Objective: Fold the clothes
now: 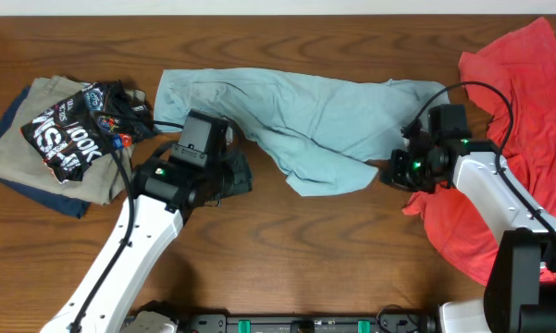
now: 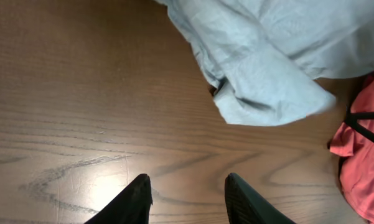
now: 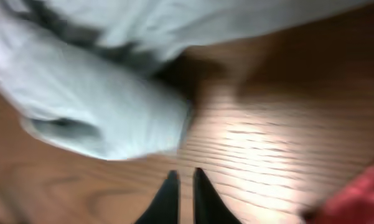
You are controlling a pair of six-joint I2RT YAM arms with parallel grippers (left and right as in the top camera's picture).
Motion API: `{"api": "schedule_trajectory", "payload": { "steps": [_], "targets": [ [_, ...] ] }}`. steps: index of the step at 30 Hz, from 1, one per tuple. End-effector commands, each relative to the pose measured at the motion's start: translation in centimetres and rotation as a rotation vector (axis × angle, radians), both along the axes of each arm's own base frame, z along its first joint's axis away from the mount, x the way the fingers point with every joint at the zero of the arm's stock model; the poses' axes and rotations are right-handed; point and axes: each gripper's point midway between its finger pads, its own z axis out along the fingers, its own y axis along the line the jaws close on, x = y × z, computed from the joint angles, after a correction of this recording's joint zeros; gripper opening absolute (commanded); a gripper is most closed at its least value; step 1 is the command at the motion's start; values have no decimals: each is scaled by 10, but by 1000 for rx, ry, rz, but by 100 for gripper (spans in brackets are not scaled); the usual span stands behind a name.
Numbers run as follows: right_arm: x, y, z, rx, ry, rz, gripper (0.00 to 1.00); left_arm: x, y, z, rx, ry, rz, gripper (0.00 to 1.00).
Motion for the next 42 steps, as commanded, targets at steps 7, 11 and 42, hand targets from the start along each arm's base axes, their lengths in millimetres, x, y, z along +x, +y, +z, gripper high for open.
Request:
{"api": "schedule_trajectory", "payload": {
  "steps": [7,11,42],
  "targets": [
    [9,-17,1,-101,-55,15,48,-3,-15,-40,37,141,-5,53],
    [9,-17,1,-101,-53,15,48,-2,-37,-64,17,205,-6,57],
    [3,-19,-1,-114,-26,14,48,29,-117,-147,-157,291,58,6]
  ]
}}
